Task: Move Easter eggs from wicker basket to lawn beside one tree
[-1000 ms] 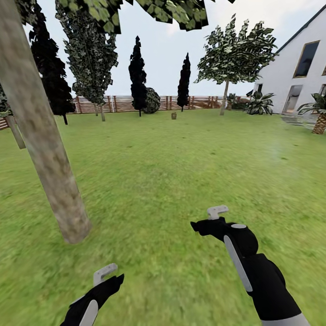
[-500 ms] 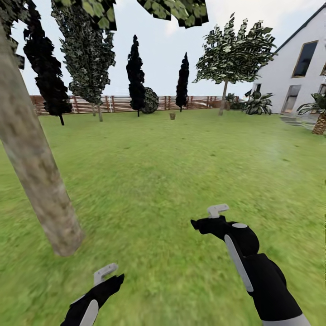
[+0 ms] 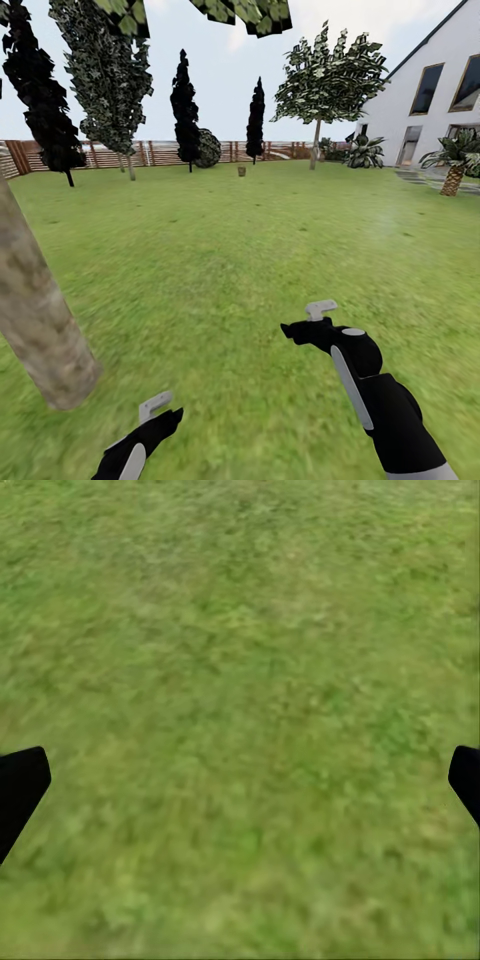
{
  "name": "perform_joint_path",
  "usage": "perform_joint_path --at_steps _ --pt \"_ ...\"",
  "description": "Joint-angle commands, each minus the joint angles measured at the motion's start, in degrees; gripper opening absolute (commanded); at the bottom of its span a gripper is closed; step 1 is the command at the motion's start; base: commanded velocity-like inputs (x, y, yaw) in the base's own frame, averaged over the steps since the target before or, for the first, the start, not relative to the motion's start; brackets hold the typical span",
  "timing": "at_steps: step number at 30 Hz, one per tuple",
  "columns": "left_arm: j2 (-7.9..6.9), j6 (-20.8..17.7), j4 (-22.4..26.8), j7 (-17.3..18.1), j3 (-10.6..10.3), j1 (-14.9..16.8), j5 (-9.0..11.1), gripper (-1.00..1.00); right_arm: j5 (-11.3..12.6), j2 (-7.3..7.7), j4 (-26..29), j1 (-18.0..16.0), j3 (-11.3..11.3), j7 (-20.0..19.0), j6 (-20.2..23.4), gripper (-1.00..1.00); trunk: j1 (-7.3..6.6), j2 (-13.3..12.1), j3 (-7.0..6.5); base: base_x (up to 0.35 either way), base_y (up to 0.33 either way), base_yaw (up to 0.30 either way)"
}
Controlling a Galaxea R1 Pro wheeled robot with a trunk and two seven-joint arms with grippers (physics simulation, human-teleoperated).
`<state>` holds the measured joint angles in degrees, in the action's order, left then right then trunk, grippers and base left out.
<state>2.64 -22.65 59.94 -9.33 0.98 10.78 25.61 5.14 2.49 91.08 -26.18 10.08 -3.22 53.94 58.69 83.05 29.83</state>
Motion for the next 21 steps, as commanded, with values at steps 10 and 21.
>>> perform_joint_path --at_steps 10,21 --pt "0.1 -0.2 0.0 0.0 0.1 0.0 0.7 1.0 0.4 0.02 0.1 0.0 -0.1 0.2 -0.1 1.0 0.03 0.0 0.06 0.334 0.0 -0.003" --pt "-0.27 -0.2 0.0 0.3 0.0 0.0 0.5 1.0 0.4 0.06 0.7 0.0 -0.2 0.1 -0.1 1.0 0.03 0.0 0.06 0.334 0.0 0.0"
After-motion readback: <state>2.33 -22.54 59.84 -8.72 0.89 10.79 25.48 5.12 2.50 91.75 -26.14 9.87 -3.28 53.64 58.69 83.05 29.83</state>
